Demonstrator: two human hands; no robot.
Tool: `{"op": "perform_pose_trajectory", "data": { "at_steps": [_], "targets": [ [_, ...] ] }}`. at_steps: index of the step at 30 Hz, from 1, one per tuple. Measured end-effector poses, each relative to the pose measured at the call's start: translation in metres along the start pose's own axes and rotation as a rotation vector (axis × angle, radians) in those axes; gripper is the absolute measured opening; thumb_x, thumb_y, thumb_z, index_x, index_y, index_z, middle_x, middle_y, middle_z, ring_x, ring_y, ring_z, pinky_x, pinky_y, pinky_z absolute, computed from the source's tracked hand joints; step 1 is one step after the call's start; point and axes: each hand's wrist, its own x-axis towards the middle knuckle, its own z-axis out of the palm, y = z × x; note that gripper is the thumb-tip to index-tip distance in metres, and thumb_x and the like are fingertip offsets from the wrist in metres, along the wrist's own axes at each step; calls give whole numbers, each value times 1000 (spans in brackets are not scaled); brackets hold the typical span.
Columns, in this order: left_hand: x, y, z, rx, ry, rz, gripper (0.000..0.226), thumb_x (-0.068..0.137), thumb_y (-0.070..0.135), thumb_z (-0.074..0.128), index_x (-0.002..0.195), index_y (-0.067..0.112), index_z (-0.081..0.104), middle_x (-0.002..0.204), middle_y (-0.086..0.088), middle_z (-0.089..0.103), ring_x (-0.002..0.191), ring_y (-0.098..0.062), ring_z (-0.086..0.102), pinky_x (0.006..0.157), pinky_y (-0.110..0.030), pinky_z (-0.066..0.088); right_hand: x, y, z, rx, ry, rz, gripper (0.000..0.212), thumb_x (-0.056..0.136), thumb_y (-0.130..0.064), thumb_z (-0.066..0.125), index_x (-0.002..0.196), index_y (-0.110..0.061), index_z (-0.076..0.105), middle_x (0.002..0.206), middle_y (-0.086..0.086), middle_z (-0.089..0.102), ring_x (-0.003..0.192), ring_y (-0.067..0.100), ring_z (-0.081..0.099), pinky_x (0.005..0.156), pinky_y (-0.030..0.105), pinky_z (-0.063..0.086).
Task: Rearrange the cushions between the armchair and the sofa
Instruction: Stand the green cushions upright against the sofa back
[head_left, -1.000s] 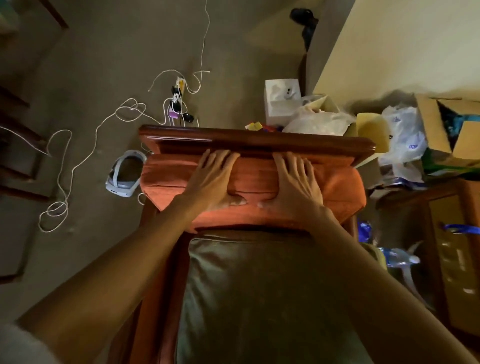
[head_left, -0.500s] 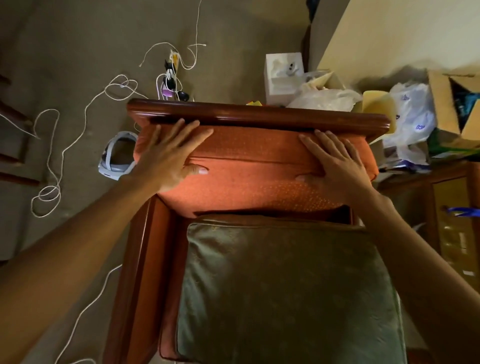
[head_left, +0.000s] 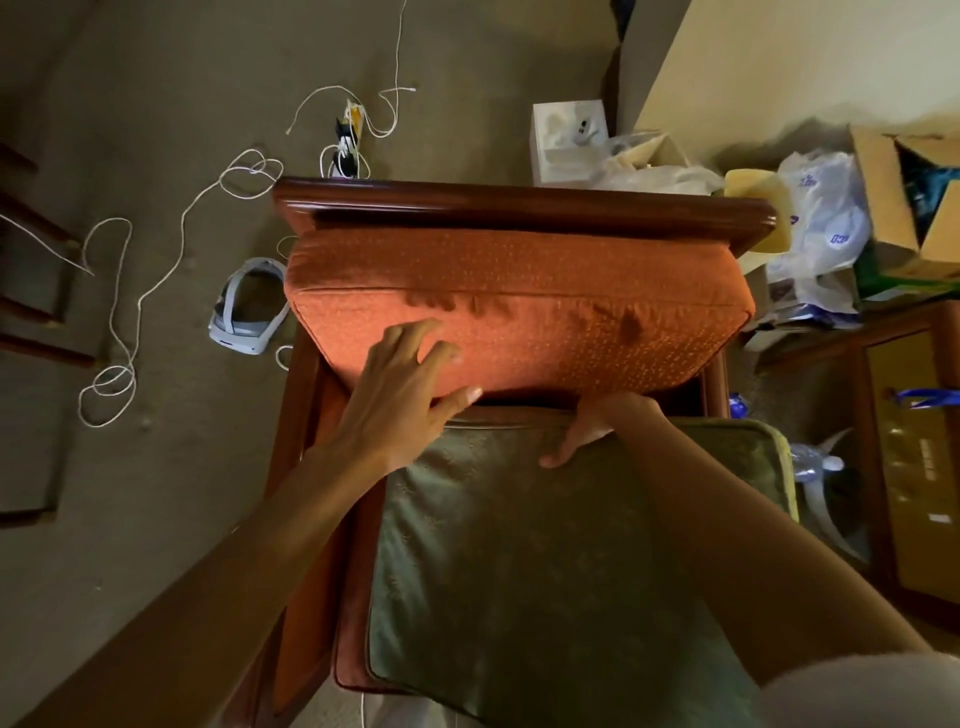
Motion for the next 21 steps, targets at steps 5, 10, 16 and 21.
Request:
{"op": "perform_pose_trajectory", "data": {
  "at_steps": [5,10,16,21],
  "targets": [
    [-29,8,-10,19,-405,-39,104,71,91,38,147,21,38,152,-4,32,140,-22,22,114,-43,25,-24,5,22,66,-125,-18,122,25,-63,96,132,-25,53,121,2,64,105,28,64,94,47,53],
    [-42,28,8,261,-773,-32,150,54,84,72,157,20,-17,161,-18,-27,144,-42,-29,117,-57,-15,-67,34,83,37,76,-189,105,21,-86,79,113,-37,64,112,-13,68,105,18,62,106,50,38],
    [-64,71,-1,136,-825,153,149,44,72,87,159,25,5,164,-4,16,149,-29,15,123,-49,14,-151,52,132,8,270,-307,87,46,-81,77,119,-37,58,109,-12,67,98,14,62,97,41,46],
    [-102,111,-37,303,-725,447,129,43,82,79,145,17,33,138,0,42,126,-22,36,111,-43,29,-231,67,192,31,424,-308,75,57,-76,77,116,-33,58,99,-13,63,95,15,61,85,34,47]
  ]
}}
